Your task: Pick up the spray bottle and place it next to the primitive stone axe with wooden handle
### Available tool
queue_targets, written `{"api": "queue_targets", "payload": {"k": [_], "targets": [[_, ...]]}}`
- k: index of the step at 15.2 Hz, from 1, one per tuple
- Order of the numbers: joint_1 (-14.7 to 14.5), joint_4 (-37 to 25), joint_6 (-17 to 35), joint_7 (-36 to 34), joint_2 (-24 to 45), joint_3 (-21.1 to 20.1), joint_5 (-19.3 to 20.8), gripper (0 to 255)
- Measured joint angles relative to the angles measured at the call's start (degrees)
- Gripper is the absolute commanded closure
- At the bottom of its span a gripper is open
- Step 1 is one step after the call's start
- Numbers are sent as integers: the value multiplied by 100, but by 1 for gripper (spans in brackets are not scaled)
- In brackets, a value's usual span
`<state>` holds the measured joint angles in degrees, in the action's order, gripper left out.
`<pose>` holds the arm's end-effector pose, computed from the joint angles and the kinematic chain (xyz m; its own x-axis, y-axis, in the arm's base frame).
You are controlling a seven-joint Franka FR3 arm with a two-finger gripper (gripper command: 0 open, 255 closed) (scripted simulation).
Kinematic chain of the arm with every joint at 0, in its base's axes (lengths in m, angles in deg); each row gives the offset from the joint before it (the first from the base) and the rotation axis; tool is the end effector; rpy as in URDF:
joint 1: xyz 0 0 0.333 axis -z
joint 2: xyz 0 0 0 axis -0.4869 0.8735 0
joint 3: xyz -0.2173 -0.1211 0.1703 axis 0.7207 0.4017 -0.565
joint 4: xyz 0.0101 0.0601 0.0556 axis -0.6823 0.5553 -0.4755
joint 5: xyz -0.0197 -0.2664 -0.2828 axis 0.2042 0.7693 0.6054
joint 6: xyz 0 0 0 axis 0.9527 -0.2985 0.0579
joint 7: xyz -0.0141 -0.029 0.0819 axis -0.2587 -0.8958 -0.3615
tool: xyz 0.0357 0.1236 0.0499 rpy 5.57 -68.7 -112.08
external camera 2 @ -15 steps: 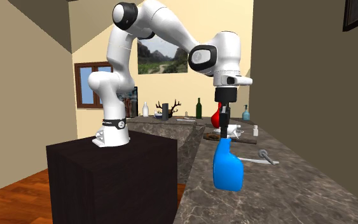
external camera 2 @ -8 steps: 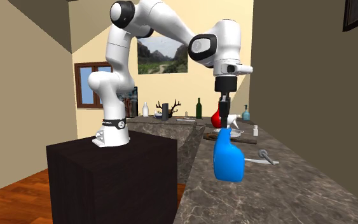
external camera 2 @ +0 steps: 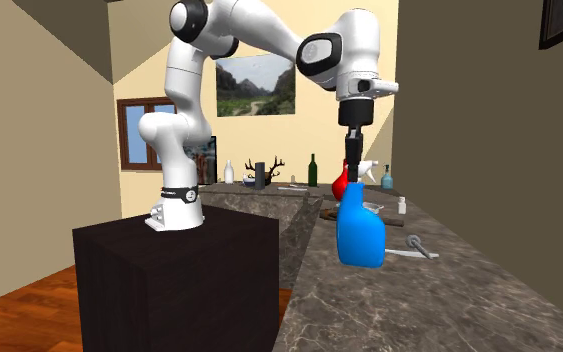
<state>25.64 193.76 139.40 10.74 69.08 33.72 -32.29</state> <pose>0.5969 0.0513 0.3253 0.9686 0.2487 -0.0080 0.2486 -0.9686 -0.0042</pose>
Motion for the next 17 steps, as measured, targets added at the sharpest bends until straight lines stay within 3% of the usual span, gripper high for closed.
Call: {"api": "queue_targets", "payload": {"k": [17], "targets": [[11, -796, -1205, 20, -409, 3, -12, 255]]}}
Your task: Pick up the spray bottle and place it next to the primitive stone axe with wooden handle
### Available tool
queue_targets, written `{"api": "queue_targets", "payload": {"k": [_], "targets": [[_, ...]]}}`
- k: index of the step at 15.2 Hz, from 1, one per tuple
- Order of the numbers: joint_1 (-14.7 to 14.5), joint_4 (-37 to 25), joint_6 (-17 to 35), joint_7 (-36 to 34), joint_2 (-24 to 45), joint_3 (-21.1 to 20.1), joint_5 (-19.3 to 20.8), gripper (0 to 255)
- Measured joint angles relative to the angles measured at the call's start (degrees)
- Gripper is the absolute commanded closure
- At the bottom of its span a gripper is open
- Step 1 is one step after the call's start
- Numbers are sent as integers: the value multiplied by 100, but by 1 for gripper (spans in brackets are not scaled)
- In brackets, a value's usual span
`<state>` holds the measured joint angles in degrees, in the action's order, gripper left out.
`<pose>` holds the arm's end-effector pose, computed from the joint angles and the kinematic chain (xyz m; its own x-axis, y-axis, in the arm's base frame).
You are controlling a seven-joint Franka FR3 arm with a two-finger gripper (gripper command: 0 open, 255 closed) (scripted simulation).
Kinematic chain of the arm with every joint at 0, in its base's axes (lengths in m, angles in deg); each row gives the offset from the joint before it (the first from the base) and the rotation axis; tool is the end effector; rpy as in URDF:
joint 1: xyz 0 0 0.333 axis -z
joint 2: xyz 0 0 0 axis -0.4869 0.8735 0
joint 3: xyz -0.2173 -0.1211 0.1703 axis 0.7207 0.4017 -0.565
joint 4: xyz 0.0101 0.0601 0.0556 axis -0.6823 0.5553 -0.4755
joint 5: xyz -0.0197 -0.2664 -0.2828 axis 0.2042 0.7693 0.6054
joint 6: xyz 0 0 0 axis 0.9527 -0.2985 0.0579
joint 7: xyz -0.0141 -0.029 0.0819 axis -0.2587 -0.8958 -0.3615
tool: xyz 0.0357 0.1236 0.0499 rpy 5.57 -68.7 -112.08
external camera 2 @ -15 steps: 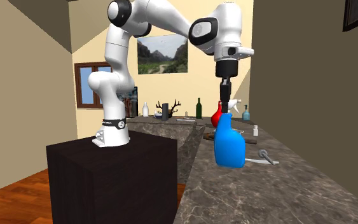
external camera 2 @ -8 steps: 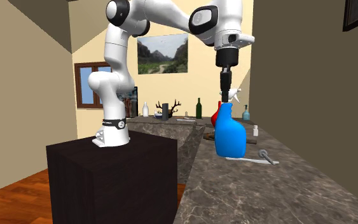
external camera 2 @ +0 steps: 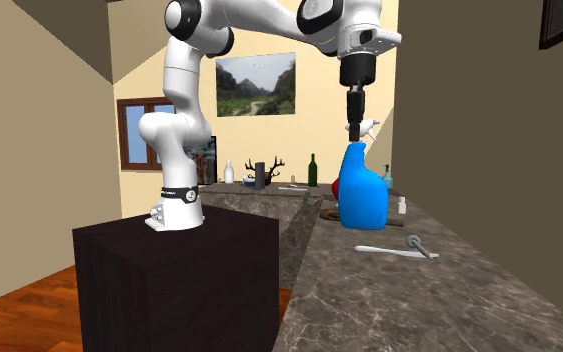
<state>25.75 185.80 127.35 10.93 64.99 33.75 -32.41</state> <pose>0.5990 0.0500 0.4140 0.9686 0.2484 -0.0081 0.2484 -0.9687 -0.0039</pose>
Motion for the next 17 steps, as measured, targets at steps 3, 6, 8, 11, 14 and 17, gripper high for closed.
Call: {"api": "queue_targets", "payload": {"k": [3, 6, 8, 11, 14, 17], "targets": [[-3, -161, -213, -5, -52, -3, -2, 255], [-4, -368, -448, -6, -80, -4, -2, 255], [-7, -501, -599, -12, -98, -6, -3, 255], [0, -702, -816, 1, -115, -1, -4, 255], [1, -918, -1043, 4, -126, 0, -4, 255], [-8, -1136, -1255, -11, -120, -7, -3, 255]]}}
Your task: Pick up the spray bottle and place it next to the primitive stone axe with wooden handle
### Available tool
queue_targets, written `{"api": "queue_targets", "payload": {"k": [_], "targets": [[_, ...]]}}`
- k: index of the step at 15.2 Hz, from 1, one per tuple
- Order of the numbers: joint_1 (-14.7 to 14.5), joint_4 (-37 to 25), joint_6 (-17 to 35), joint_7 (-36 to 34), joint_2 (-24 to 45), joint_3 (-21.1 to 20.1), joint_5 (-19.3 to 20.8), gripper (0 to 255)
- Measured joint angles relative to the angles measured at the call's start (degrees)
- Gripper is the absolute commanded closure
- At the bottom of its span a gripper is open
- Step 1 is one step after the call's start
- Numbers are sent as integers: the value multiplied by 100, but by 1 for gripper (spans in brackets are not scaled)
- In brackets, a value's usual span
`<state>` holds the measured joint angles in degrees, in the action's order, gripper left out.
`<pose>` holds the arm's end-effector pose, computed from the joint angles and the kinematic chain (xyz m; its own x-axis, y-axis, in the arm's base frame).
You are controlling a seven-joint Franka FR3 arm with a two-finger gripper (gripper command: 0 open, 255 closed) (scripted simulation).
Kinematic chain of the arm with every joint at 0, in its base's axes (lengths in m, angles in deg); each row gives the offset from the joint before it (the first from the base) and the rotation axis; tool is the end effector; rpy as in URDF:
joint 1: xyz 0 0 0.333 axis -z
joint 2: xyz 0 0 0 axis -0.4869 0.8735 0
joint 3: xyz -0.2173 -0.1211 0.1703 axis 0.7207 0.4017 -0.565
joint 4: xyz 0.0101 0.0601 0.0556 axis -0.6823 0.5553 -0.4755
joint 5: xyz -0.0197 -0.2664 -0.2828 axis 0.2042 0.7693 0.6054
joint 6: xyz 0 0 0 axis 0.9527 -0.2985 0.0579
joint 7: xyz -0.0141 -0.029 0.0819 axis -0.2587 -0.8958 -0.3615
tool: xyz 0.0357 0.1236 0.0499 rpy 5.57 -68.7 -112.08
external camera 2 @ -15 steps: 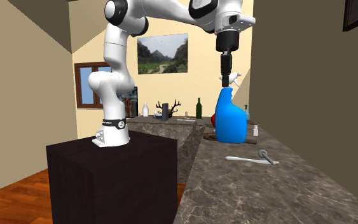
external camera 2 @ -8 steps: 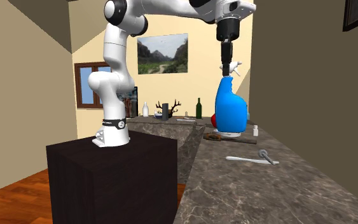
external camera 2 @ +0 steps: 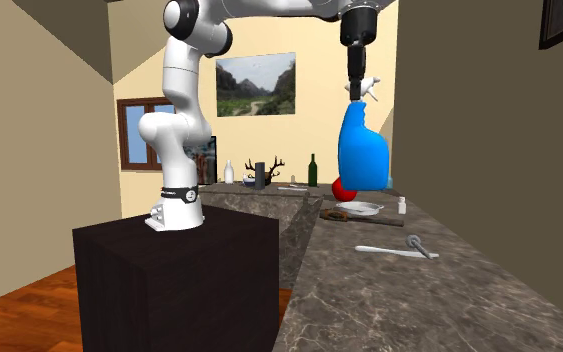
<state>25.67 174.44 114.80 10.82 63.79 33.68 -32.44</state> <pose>0.5977 0.0512 0.5017 0.9685 0.2487 -0.0079 0.2487 -0.9686 -0.0039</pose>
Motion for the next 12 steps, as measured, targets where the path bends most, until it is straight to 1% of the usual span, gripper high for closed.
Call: {"api": "queue_targets", "payload": {"k": [8, 12], "targets": [[3, -758, -644, 7, 116, 3, 3, 255], [-222, -562, -650, -377, -84, -161, 13, 255]]}}
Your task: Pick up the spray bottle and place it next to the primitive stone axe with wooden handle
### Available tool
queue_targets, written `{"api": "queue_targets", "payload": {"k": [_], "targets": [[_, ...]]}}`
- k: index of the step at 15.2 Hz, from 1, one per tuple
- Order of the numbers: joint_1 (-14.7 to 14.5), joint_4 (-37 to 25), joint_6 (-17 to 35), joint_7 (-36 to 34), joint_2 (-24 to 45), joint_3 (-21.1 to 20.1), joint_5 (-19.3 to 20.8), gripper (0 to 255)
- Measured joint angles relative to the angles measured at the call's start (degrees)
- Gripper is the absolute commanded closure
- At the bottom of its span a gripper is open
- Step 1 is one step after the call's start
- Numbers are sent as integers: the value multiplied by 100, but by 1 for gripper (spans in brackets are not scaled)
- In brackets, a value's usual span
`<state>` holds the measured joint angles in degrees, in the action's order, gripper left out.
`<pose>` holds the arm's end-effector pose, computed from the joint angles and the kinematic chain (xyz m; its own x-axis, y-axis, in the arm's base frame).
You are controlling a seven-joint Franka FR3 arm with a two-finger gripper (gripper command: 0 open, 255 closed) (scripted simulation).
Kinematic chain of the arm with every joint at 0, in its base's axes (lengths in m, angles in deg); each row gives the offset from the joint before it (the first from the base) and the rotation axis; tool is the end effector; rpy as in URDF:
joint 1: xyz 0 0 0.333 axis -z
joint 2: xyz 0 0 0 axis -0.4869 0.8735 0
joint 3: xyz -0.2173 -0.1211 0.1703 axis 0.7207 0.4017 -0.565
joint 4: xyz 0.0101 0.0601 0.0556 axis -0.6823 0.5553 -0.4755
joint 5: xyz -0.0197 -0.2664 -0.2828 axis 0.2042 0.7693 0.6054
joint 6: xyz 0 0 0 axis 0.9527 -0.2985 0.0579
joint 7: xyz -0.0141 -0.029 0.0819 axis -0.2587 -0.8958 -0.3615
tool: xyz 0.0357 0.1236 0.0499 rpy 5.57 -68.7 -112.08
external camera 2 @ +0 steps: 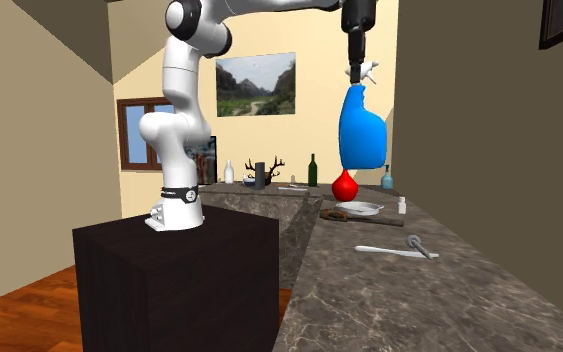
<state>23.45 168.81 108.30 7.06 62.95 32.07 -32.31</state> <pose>0.5841 0.0883 0.5472 0.9683 0.2497 -0.0084 0.2497 -0.9683 -0.0044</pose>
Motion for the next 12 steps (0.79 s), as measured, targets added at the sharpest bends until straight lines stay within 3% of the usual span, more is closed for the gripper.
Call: {"api": "queue_targets", "payload": {"k": [12], "targets": [[-819, 661, 163, -1513, -504, -695, -9, 255]]}}
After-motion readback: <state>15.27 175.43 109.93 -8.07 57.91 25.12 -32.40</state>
